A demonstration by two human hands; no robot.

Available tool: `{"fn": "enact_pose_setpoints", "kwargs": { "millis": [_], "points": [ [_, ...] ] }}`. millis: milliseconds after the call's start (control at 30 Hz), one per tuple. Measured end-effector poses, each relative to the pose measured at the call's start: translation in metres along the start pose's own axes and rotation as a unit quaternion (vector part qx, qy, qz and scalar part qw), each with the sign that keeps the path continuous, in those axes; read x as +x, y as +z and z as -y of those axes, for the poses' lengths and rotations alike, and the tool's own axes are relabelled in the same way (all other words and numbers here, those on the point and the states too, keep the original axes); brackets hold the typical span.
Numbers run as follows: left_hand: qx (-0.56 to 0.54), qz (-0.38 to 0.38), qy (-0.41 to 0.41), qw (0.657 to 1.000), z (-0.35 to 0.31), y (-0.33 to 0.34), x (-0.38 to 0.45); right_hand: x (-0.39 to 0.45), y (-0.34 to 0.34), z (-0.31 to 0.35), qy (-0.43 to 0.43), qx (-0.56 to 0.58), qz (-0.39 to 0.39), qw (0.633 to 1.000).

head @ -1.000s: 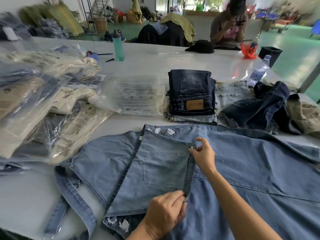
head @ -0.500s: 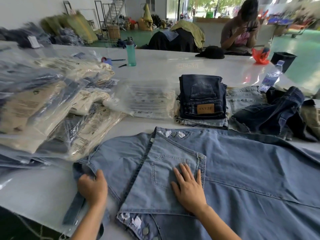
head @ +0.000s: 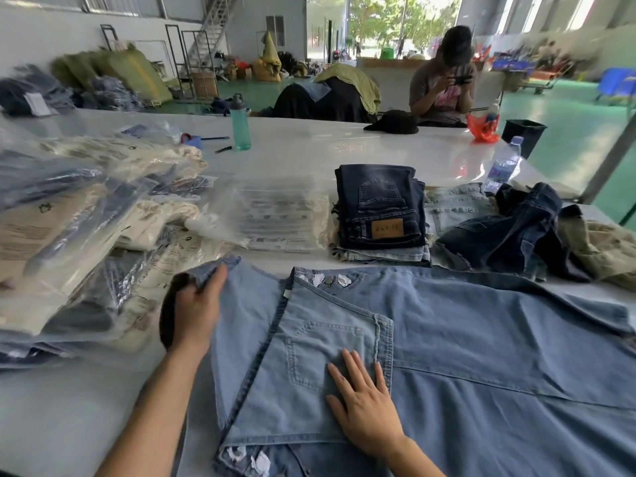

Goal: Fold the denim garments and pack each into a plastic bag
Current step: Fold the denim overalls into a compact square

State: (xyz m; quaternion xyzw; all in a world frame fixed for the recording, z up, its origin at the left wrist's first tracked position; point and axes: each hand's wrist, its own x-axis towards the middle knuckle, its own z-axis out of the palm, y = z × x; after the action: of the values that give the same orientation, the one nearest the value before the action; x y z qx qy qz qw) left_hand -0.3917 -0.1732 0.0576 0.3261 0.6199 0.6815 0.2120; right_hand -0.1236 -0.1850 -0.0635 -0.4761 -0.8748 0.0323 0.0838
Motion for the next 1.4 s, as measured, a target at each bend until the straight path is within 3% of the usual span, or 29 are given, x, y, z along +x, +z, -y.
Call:
{"fn": "enact_pose_setpoints", "kwargs": {
  "millis": [67,133,167,200,233,267,300,333,367,433,467,500,533,567,600,633,667,700,767,800,833,867,900,967,1000,1067,1133,1300,1400],
  "points": [
    [0.078,0.100,0.200,0.972,-0.009,0.031,-0.034,0.004,0.002,-0.004,0.003,0.026,0.002,1.000],
    [0.220,0.199,0.321,0.900,0.004,0.058,-0.067,0.012,0.003,-0.011,0.009,0.180,0.015,0.983],
    [0.307,0.288,0.325,0.847,0.019,0.077,-0.087,0.015,-0.003,-0.012,0.042,0.337,0.027,0.940],
    [0.412,0.389,0.318,0.760,0.037,0.085,-0.106,0.017,-0.012,-0.015,0.097,0.501,-0.004,0.860],
    [0.514,0.444,0.269,0.683,0.059,0.092,-0.118,0.020,-0.020,-0.021,0.186,0.628,-0.040,0.754],
    [0.569,0.459,0.199,0.653,0.082,0.097,-0.135,0.020,-0.025,-0.029,0.261,0.701,-0.057,0.661],
    [0.637,0.440,0.216,0.595,0.100,0.104,-0.151,0.020,-0.027,-0.039,0.307,0.742,-0.062,0.593],
    [0.602,0.467,0.181,0.622,0.107,0.104,-0.165,0.019,-0.031,-0.047,0.339,0.755,-0.057,0.558],
    [0.592,0.438,0.226,0.638,0.115,0.102,-0.178,0.020,-0.035,-0.053,0.356,0.755,-0.044,0.549],
    [0.535,0.385,0.244,0.712,0.080,0.103,-0.183,0.023,-0.038,-0.056,0.354,0.738,-0.004,0.574],
    [0.532,0.419,0.152,0.720,0.054,0.102,-0.183,0.025,-0.038,-0.053,0.346,0.717,0.019,0.605],
    [0.556,0.482,0.051,0.675,0.034,0.108,-0.186,0.029,-0.038,-0.049,0.340,0.675,0.034,0.654],
    [0.562,0.501,0.016,0.658,0.021,0.115,-0.185,0.034,-0.038,-0.045,0.333,0.614,0.044,0.714],
    [0.567,0.544,0.049,0.617,0.015,0.121,-0.191,0.039,-0.040,-0.040,0.321,0.542,0.052,0.775],
    [0.543,0.628,0.026,0.556,0.003,0.114,-0.189,0.044,-0.041,-0.035,0.304,0.472,0.059,0.825],
    [0.524,0.660,0.033,0.538,-0.003,0.108,-0.182,0.049,-0.040,-0.032,0.290,0.409,0.069,0.863],
    [0.481,0.668,0.054,0.565,-0.006,0.103,-0.178,0.055,-0.037,-0.031,0.277,0.358,0.074,0.889],
    [0.407,0.666,0.063,0.622,-0.010,0.099,-0.173,0.059,-0.036,-0.030,0.266,0.324,0.070,0.905],
    [0.247,0.593,0.008,0.767,-0.011,0.090,-0.156,0.067,-0.037,-0.035,0.270,0.329,0.042,0.904],
    [0.217,0.512,0.001,0.831,-0.005,0.083,-0.142,0.069,-0.040,-0.040,0.288,0.383,0.027,0.877],
    [0.238,0.426,0.020,0.873,0.004,0.072,-0.126,0.068,-0.042,-0.046,0.312,0.448,0.013,0.838],
    [0.304,0.363,0.044,0.880,0.014,0.058,-0.111,0.068,-0.043,-0.052,0.342,0.495,-0.001,0.799],
    [0.394,0.329,0.058,0.856,0.027,0.043,-0.097,0.067,-0.043,-0.056,0.365,0.506,-0.009,0.782],
    [0.543,0.340,0.027,0.767,0.051,0.016,-0.080,0.062,-0.039,-0.061,0.361,0.388,-0.006,0.848],
    [0.569,0.358,0.007,0.740,0.058,0.009,-0.077,0.059,-0.036,-0.061,0.346,0.330,-0.007,0.878],
    [0.605,0.375,0.015,0.703,0.064,0.003,-0.079,0.057,-0.036,-0.054,0.312,0.295,0.002,0.903],
    [0.634,0.373,0.042,0.677,0.069,0.007,-0.079,0.059,-0.039,-0.052,0.307,0.288,0.014,0.907],
    [0.639,0.376,0.049,0.670,0.055,0.042,-0.081,0.071,-0.049,-0.052,0.332,0.358,-0.007,0.873],
    [0.697,0.364,0.115,0.607,0.043,0.073,-0.101,0.081,-0.051,-0.042,0.323,0.290,0.043,0.900]
  ]
}}
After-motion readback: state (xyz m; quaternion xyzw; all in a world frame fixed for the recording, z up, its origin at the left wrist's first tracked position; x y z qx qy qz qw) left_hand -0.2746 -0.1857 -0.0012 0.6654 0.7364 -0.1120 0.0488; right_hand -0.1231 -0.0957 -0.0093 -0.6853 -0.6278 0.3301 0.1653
